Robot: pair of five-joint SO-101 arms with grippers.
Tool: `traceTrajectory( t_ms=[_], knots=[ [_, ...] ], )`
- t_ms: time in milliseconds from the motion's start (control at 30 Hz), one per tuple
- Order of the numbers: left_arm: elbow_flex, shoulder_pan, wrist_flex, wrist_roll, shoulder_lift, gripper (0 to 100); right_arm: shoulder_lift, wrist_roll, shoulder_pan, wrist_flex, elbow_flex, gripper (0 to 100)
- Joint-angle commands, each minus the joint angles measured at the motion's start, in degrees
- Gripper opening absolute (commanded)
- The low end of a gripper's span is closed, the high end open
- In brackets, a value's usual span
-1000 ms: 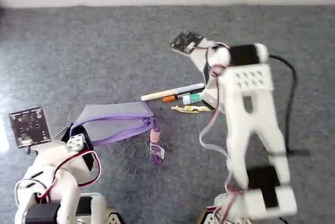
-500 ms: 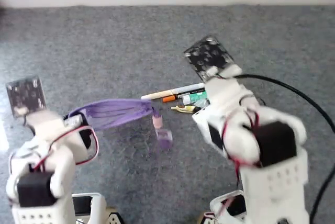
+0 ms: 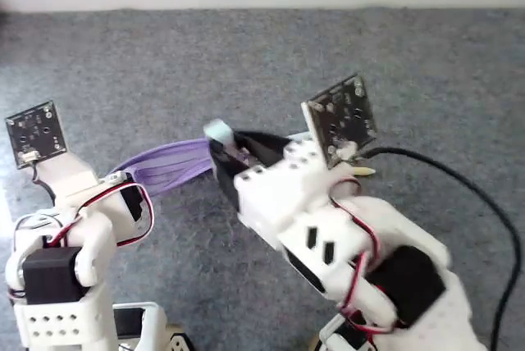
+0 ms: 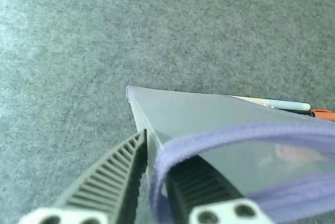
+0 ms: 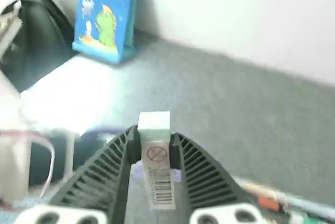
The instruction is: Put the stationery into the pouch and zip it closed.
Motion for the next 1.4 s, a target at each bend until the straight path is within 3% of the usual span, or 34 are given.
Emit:
traceTrajectory(
  t_ms=[0, 233, 633, 1000, 1200, 1367],
  knots=[
    [-1.9, 0.3, 0.4, 0.8, 1.6, 1, -1.0, -0.3, -3.1, -17.0, 5.5, 0.8],
    [-1.9, 0.3, 0.4, 0.8, 1.6, 1, -1.0, 3.9, -12.0, -27.1, 16.7, 0.8],
    [-1.9, 0.3, 0.4, 2.8, 1.6, 1, -0.8, 4.2, -9.7, -36.8, 21.6, 0.8],
    [-1.9, 0.3, 0.4, 2.8, 1.6, 1, 5.3, 4.1, -8.0, -36.7, 24.1, 1.7],
    [-1.9, 0.3, 0.4, 2.8, 1.6, 1, 4.8, 4.1, -5.9, -29.8, 22.9, 17.1],
    [-1.9, 0.2, 0.4, 2.8, 1.6, 1, -0.4, 4.0, -3.4, -24.7, 19.1, 12.0]
  ],
)
